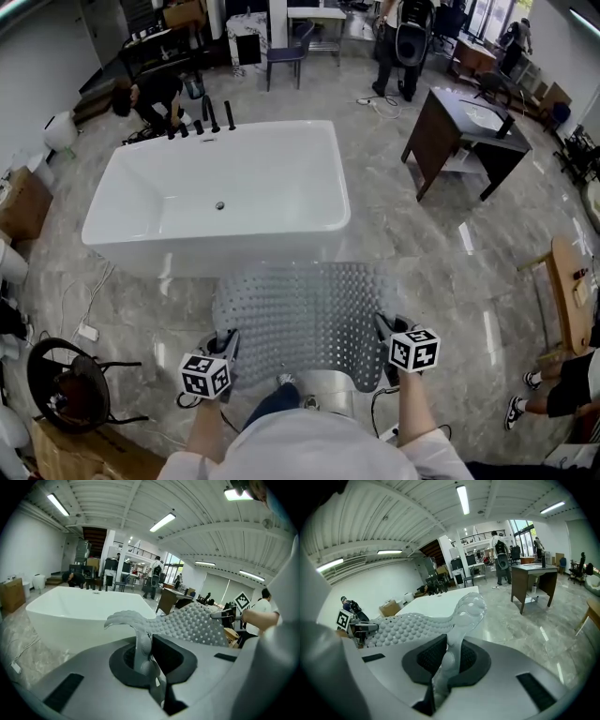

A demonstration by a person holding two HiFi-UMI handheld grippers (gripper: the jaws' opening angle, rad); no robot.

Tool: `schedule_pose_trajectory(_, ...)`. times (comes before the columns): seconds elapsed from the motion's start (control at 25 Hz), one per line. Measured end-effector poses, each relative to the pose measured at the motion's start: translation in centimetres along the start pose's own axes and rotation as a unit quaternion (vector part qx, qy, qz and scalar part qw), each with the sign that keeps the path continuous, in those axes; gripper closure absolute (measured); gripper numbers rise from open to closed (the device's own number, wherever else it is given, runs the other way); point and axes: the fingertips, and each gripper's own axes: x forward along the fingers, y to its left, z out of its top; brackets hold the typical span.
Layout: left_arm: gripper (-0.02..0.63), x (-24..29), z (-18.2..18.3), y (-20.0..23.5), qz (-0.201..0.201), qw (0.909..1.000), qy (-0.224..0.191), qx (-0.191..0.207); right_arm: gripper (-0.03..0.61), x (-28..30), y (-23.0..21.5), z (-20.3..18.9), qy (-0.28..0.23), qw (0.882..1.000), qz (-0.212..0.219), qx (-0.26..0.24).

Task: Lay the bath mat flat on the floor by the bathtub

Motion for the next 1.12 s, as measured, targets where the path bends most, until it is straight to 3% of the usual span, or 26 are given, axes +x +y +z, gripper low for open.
schedule_pose_trajectory(0.64, 0.571, 5.7, 1.9, 4.1, -0.044, 0.9989, 0.016, 0.006, 0.535, 4.6, -1.4, 1.6, 0.008, 0.998, -0.057, 0.023)
schedule_pose_trajectory(1.12, 0.571, 9.5, 2.5, 3.9, -0.011, 0.9994, 0.028, 0.019, 0.534, 7.6, -5.1, 2.1, 0.023, 0.999, -0.036, 0.022)
